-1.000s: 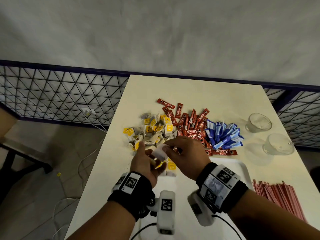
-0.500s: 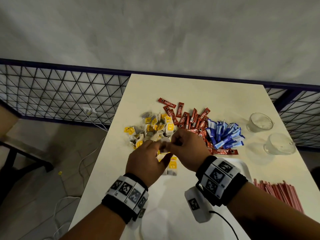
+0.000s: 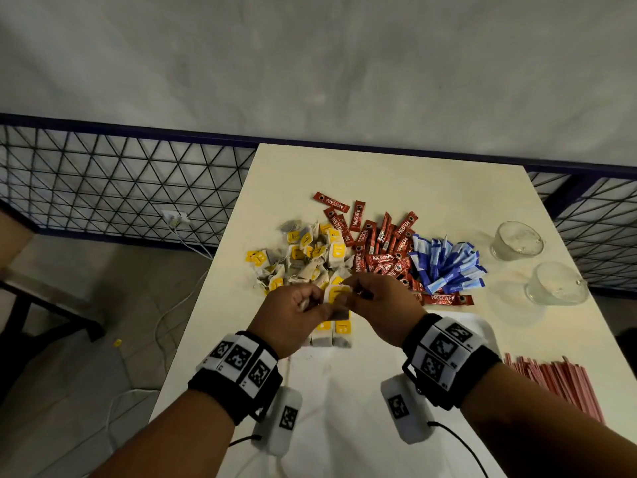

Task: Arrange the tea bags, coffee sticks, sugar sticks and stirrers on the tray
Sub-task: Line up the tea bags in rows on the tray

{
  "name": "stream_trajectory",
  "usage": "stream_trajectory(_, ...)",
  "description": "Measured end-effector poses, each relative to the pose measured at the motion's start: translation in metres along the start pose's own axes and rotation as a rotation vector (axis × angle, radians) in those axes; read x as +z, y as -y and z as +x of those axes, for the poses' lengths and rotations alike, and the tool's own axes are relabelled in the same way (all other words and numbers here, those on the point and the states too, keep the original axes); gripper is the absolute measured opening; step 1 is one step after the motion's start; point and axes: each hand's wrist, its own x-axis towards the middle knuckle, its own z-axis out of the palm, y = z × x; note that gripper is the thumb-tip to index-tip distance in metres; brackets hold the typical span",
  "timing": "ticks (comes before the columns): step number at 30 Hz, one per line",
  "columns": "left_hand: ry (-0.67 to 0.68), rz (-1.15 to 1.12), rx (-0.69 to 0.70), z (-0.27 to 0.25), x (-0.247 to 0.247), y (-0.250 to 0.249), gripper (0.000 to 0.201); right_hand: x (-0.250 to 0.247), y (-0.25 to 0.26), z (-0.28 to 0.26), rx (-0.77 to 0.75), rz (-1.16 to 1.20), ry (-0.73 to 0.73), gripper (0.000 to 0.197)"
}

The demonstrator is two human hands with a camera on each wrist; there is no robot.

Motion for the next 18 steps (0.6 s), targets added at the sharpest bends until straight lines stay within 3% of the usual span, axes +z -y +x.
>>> stream_trajectory(3,-0.028,0.095,-0.125,0.0,0.002,0.017,0.012,0.013,-0.024,0.002,0.122,-0.005,0.062,0.014)
stream_trajectory(7,-0.018,0.289,-0.266,-0.01,-0.002,0.044,0.011,0.032,-0.053,-0.001,0.245,-0.11,0.173,0.009)
stream_trajectory(14,0.025,0.373,-0.282,-0.021,-0.006,0.06,0.013,0.046,-0.072,-0.001,0.336,-0.156,0.187,0.021)
stream_trajectory(18,0.017,0.344,-0.286,-0.023,-0.007,0.063,0.015,0.048,-0.072,0.0,0.336,-0.176,0.16,0.016)
